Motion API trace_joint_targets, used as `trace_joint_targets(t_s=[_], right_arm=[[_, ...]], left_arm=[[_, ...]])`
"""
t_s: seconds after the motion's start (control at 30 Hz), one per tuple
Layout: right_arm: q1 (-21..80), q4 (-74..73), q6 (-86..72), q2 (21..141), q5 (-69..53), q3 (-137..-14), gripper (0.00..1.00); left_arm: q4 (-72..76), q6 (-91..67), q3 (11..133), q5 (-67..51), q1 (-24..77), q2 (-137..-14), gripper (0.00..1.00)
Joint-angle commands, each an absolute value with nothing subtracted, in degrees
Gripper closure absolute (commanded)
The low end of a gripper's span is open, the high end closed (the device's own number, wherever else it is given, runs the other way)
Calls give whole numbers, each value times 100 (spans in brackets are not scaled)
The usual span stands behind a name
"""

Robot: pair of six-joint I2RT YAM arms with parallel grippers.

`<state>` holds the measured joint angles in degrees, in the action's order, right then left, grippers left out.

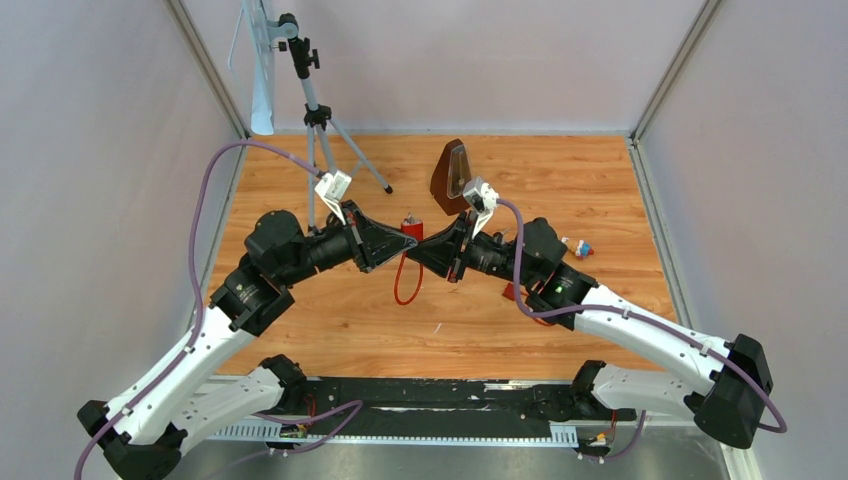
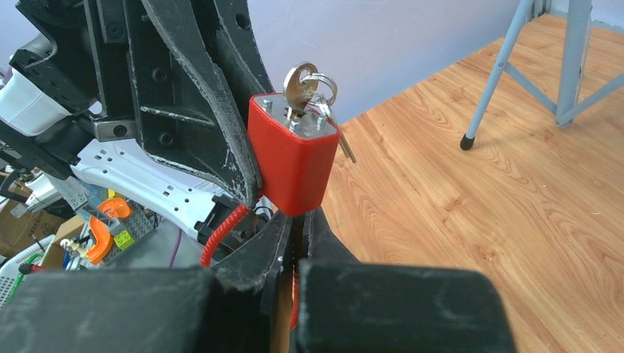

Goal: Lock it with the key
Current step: Lock the lock.

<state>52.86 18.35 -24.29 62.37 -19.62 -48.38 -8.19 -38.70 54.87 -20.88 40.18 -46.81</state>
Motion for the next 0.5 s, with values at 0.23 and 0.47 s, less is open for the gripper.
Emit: trace_joint_targets(t_s=[0.23,0.47], right_arm=[[5379,2571,-2495,5933,-1844,-4904,100],[5380,2719,-2513,5991,-1992,-4937,100]], left_arm=[[-1112,-3638,5660,-2048,3999,-4627,100],[-1180,-3563,5669,-2258,3999,-4693,100]])
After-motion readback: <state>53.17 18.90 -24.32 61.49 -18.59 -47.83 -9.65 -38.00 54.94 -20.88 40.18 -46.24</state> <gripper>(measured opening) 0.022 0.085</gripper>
